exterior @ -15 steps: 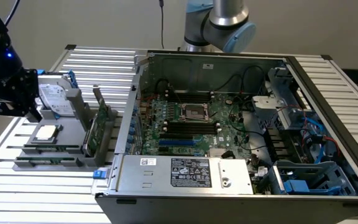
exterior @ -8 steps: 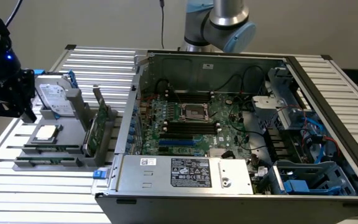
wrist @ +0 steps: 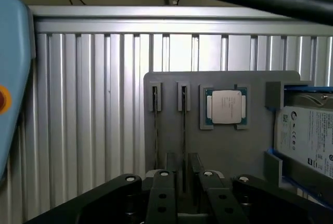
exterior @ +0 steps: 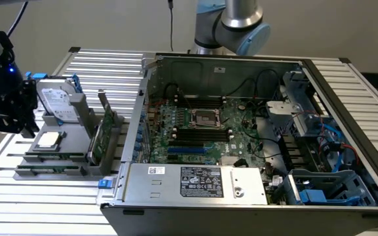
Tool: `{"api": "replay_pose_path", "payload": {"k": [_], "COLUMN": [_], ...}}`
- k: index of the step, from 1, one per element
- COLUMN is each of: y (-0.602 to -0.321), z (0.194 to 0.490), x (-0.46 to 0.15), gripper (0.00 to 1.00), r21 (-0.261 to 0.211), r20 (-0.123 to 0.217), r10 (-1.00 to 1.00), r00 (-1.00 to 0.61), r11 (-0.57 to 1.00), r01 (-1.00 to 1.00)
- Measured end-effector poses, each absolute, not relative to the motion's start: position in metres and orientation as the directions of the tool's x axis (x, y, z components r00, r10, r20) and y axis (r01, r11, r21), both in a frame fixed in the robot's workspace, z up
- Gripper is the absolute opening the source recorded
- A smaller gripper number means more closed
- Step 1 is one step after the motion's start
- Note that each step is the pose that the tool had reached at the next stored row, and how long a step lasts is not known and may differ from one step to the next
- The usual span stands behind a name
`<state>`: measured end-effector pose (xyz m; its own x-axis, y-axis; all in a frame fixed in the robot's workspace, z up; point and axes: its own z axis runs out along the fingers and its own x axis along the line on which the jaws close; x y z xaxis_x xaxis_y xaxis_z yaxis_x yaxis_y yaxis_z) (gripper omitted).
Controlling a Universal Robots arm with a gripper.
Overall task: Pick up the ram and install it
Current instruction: 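Pick up the ram and move it above insertion slot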
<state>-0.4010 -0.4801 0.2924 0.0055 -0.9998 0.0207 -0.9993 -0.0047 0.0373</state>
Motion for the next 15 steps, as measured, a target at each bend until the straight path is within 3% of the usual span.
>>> {"api": "replay_pose_path", "payload": {"k": [15], "y": [-0.491], "z": [0.268], "x": [-0.397], "gripper": [0.24], "r21": [0.045], "r20": [0.022], "r10": [-0.995], "r00": [0.093], "r11": [-0.092], "r01": [-0.995]}}
